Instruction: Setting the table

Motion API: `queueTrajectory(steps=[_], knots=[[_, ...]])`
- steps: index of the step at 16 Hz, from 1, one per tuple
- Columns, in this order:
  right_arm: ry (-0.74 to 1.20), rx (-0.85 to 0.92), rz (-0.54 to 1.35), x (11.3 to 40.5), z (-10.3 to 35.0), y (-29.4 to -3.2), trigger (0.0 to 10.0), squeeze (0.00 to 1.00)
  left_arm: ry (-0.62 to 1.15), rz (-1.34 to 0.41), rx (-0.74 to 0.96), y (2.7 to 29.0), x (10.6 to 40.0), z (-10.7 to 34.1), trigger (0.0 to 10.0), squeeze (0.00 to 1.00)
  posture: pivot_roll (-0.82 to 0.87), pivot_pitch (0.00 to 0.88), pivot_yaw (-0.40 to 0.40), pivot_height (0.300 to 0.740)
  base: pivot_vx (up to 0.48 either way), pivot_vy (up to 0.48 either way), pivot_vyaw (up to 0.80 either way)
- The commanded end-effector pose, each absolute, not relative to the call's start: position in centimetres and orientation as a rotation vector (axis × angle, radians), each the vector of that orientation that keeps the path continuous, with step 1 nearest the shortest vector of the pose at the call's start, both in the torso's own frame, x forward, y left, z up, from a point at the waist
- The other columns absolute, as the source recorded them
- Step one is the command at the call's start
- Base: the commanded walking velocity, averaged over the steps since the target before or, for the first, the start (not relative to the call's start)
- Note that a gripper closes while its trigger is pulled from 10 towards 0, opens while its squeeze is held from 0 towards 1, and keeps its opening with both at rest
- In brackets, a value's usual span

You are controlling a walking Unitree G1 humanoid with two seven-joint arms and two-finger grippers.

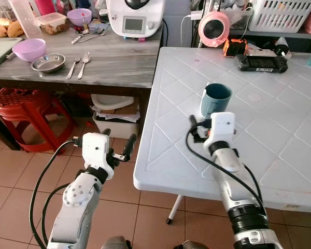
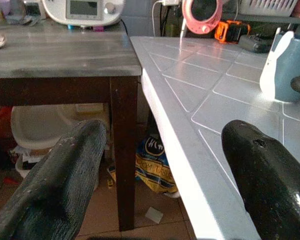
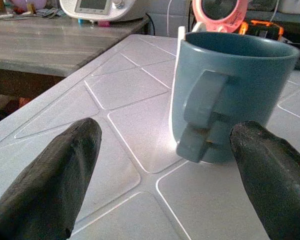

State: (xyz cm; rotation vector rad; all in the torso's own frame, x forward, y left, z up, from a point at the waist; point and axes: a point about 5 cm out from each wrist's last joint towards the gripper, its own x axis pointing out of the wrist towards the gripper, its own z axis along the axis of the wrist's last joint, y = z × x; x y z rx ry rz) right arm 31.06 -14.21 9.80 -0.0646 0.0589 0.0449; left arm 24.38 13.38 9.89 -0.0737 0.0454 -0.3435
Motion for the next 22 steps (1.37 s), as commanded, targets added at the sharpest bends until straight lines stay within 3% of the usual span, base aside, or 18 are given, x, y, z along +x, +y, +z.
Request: queueTrajectory(steps=[1, 11, 12, 13, 14, 17, 19, 22], knots=[[0.053, -0.078, 0.022, 31.4, 10.0, -14.4, 10.0, 0.0, 0.04, -0.355, -0.057, 13.3, 24.3, 10.3, 10.0, 0.0, 0.04, 0.003, 0.032, 0.74, 0.0, 0.0, 0.0], [0.031, -0.074, -0.046, 34.1, 11.7, -15.3, 10.0, 0.0, 0.054, -0.366, -0.061, 13.1, 24.3, 10.3, 10.0, 0.0, 0.05, 0.023, 0.034, 0.74, 0.0, 0.0, 0.0], [0.035, -0.072, -0.054, 34.1, 11.6, -15.4, 8.8, 0.0, 0.054, -0.365, -0.061, 13.1, 24.3, 10.3, 10.0, 0.0, 0.05, 0.024, 0.034, 0.74, 0.0, 0.0, 0.0], [0.045, -0.072, -0.072, 34.1, 11.5, -15.7, 0.5, 0.0, 0.054, -0.365, -0.062, 13.1, 24.3, 10.3, 10.0, 0.0, 0.05, 0.026, 0.035, 0.74, 0.0, 0.0, 0.0], [0.055, -0.062, -0.08, 34.2, 11.4, -15.8, 0.0, 0.0, 0.056, -0.364, -0.062, 13.1, 24.3, 10.3, 10.0, 0.0, 0.05, 0.028, 0.036, 0.74, 0.0, 0.0, 0.0], [0.065, -0.057, -0.106, 34.4, 11.3, -16.4, 0.0, 0.0, 0.059, -0.366, -0.063, 13.1, 24.3, 10.3, 10.0, 0.0, 0.04, 0.031, 0.037, 0.74, 0.0, 0.0, 0.0], [0.066, -0.058, -0.115, 34.6, 11.3, -16.6, 1.0, 0.0, 0.059, -0.367, -0.064, 13.0, 24.3, 10.3, 10.0, 0.0, 0.04, 0.033, 0.037, 0.74, 0.0, 0.0, 0.0], [0.046, -0.092, -0.115, 34.7, 11.5, -16.8, 0.7, 0.0, 0.06, -0.365, -0.065, 13.0, 24.4, 10.3, 10.0, 0.0, 0.04, 0.033, 0.039, 0.74, 0.0, 0.0, 0.0]])
